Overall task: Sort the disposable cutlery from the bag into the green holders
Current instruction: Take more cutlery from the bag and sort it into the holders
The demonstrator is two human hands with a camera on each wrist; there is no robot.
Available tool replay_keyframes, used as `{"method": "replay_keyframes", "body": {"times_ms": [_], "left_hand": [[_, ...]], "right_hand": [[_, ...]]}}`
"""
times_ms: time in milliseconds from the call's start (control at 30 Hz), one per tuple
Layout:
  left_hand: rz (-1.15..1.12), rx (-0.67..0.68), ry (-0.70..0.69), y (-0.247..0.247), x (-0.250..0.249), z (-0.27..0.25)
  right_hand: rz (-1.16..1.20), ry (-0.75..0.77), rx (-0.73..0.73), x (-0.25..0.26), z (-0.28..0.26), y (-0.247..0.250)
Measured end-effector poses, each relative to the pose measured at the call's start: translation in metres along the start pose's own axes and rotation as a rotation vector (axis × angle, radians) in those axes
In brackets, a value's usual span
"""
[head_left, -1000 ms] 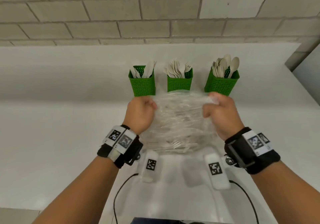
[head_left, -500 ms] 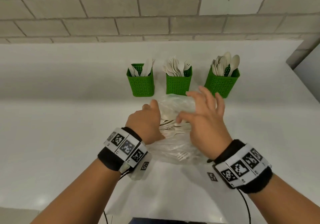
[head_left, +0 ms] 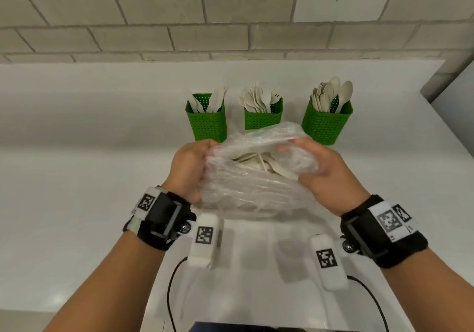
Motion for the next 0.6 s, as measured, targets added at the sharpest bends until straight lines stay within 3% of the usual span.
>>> {"method": "replay_keyframes", "body": {"times_ms": [67,100,167,233,300,367,467,533,600], "left_hand": [[0.046,-0.011,0.014,0.003,0.01,0.004],[0.246,-0.017,-0.072,0.008,0.012,0.01],[0.836,-0.029,-0.38,0.012,0.003,0.011],[1.287,-0.134,-0.685,0.009,-0.008,-0.004],[1.34,-0.21,-0.847,-0.001,-0.02,-0.031],[1.295,-0.027,-0.953,-0.028,-0.021,-0.056],[1.571,0.195,-0.893,-0.054,0.001,-0.07],[1.813,0.183,-0.686,-0.044,0.011,-0.06],[1.874,0.043,-0.531,-0.014,0.001,-0.05]], "right_hand": [[0.256,-0.129,-0.003,-0.019,0.001,-0.003],[0.257,-0.205,0.013,-0.029,0.001,-0.007],[-0.148,-0.286,0.084,-0.039,-0.003,-0.009],[-0.666,-0.208,0.018,-0.03,-0.006,0.0],[-0.787,-0.033,-0.056,0.0,-0.006,-0.001],[-0.776,0.023,0.069,0.015,0.001,-0.02],[-1.026,-0.002,0.309,0.007,0.02,-0.056],[-1.01,0.064,0.221,0.015,0.033,-0.06],[-0.903,0.103,0.034,0.031,0.037,-0.047]]}}
Point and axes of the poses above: each hand's wrist, its own z-axis towards the middle knuckle, its own y-axis out of the back of the hand, x = y × z, the point moved 7 cm from there along z, towards the middle knuckle, and after that the axes turned 5 degrees about -y, right-handed, at the moved point
